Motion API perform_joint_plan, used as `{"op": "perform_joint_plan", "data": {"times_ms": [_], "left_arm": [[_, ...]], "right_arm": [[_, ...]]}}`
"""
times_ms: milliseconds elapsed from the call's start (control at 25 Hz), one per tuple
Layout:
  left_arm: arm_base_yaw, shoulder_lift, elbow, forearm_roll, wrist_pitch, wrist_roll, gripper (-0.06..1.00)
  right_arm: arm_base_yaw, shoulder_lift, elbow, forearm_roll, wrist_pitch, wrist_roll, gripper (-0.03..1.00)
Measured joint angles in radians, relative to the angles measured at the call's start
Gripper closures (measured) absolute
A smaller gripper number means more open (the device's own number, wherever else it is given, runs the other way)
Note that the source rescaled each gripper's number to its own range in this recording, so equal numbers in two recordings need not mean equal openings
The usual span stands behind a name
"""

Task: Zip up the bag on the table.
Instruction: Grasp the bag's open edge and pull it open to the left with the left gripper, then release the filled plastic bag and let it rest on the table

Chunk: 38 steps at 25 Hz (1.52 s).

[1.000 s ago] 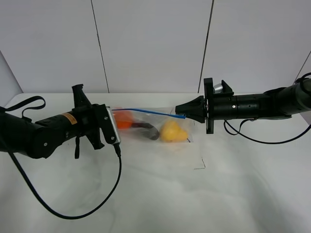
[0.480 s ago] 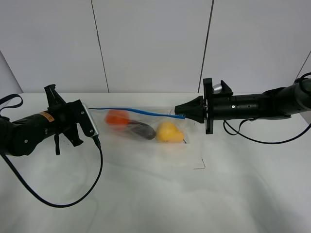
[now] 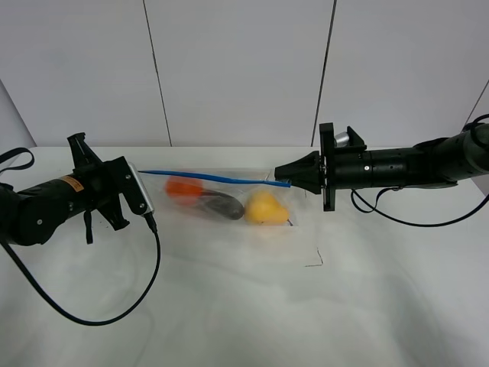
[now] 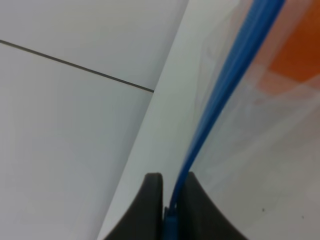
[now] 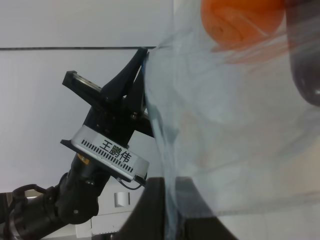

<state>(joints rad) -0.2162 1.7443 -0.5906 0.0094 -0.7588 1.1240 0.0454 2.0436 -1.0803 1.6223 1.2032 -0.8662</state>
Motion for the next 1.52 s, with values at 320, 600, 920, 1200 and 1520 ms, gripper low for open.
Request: {"op": "perform_joint_plan", "data": {"times_ms": [320, 600, 920, 1200, 1520], "left_arm": [[0.011, 0.0, 0.002, -0.052, -0.003, -0.135, 0.36], [0.055, 0.0, 0.002, -0.053, -0.004, -0.154, 0.09], [0.1, 0.0, 0.002, -0.059, -0.026, -0.496, 0.07], [0.1, 0.0, 0.007, -0.15, -0.027, -0.936, 0.07], [0.101, 0.0, 0.007, -0.185, -0.006, -1.113, 0.07]], "right_arm": [[-0.004, 0.0, 0.0, 0.0, -0.001, 0.003, 0.96], [-0.004, 0.0, 0.0, 0.0, -0.001, 0.005, 0.96], [-0.004, 0.0, 0.0, 0.0, -0.001, 0.015, 0.96], [-0.004, 0.0, 0.0, 0.0, -0.001, 0.015, 0.96], [-0.004, 0.0, 0.0, 0.0, -0.001, 0.015, 0.96]]}}
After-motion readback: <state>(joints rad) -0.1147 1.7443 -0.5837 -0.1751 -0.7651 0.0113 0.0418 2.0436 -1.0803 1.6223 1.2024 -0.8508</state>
